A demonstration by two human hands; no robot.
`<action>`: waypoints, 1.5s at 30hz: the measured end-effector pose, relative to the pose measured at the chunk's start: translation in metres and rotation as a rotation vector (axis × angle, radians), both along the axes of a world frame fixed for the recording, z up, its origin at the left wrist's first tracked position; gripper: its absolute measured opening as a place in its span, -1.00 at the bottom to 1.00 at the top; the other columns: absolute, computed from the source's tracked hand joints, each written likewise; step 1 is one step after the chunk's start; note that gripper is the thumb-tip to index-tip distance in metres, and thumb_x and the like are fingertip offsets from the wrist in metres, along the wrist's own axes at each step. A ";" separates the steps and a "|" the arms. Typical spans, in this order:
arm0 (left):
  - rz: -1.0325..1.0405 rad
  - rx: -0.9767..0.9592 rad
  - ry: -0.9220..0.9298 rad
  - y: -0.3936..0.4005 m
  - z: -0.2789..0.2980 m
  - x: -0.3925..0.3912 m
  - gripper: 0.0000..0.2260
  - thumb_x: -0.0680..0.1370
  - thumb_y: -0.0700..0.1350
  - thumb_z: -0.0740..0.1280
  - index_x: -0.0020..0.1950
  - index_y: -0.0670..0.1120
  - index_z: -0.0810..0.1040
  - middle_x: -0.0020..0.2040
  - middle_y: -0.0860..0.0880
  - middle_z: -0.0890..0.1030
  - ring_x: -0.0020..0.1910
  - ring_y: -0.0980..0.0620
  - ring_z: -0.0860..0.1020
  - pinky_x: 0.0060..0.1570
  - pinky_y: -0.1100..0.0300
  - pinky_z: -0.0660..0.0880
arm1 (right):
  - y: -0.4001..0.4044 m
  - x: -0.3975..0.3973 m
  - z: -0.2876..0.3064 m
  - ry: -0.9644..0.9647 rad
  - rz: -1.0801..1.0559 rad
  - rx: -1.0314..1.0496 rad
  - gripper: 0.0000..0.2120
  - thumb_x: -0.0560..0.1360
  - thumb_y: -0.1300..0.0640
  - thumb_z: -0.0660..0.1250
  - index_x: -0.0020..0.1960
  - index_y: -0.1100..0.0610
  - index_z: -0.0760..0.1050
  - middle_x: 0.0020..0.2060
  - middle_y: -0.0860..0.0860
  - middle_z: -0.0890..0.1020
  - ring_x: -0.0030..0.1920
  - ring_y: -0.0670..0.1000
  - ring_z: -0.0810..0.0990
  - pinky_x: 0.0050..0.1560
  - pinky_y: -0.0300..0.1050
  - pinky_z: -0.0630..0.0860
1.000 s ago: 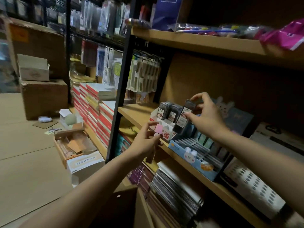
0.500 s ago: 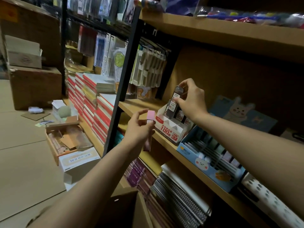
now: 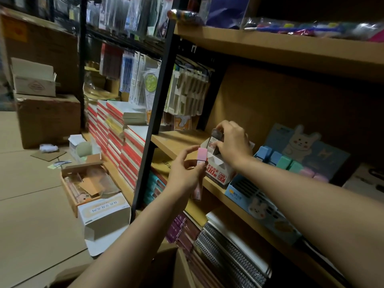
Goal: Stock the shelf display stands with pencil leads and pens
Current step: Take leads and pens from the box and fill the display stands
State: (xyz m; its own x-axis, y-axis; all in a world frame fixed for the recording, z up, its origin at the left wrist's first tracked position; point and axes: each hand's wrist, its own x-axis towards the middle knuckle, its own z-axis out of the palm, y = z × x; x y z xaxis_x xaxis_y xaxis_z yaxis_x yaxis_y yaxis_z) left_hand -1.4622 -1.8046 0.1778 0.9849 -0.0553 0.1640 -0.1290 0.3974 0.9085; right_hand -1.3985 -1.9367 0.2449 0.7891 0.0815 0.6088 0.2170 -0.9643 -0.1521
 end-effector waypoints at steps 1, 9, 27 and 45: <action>0.000 -0.002 0.000 -0.001 0.000 -0.001 -0.65 0.58 -0.27 0.27 0.18 0.18 0.46 0.04 -0.09 0.62 -0.06 0.04 0.64 -0.24 0.28 0.56 | -0.001 -0.001 0.000 0.029 -0.008 -0.004 -0.82 0.50 0.23 0.40 0.09 0.11 0.51 0.11 0.03 0.50 0.10 0.08 0.53 0.05 0.10 0.57; -0.021 -0.023 0.004 -0.014 0.004 -0.009 -0.73 0.56 -0.25 0.31 0.22 0.00 0.48 0.02 -0.03 0.64 -0.05 0.09 0.66 -0.22 0.29 0.57 | -0.027 -0.051 0.022 -0.025 0.148 0.300 -0.82 0.53 0.20 0.36 0.12 0.04 0.56 0.03 -0.05 0.59 -0.03 -0.12 0.58 -0.01 -0.23 0.59; -0.055 0.892 -0.712 -0.085 0.000 -0.058 -0.66 0.56 0.12 0.27 0.32 0.12 0.39 0.33 0.04 0.36 0.30 0.11 0.34 0.26 0.20 0.40 | -0.127 -0.169 0.071 0.132 0.021 0.359 -0.83 0.43 0.18 0.48 -0.02 -0.01 0.60 -0.14 -0.08 0.67 -0.19 -0.17 0.67 -0.21 -0.30 0.58; -0.175 1.414 -0.906 -0.079 -0.039 -0.051 -0.43 0.54 0.35 0.10 0.45 0.44 -0.13 0.58 0.04 -0.25 0.55 -0.11 -0.21 0.45 -0.12 -0.06 | -0.148 -0.149 0.028 -0.014 -0.129 0.160 -0.87 0.44 0.17 0.49 -0.03 0.05 0.61 -0.18 -0.10 0.64 -0.17 -0.16 0.62 -0.18 -0.28 0.57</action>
State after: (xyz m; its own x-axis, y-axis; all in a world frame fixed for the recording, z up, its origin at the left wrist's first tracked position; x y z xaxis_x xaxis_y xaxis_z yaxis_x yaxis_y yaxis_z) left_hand -1.5130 -1.8839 0.1390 0.5750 -0.7335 0.3624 -0.8168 -0.5400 0.2029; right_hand -1.5478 -2.0843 0.2731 0.7781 -0.1187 0.6168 0.0962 -0.9478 -0.3039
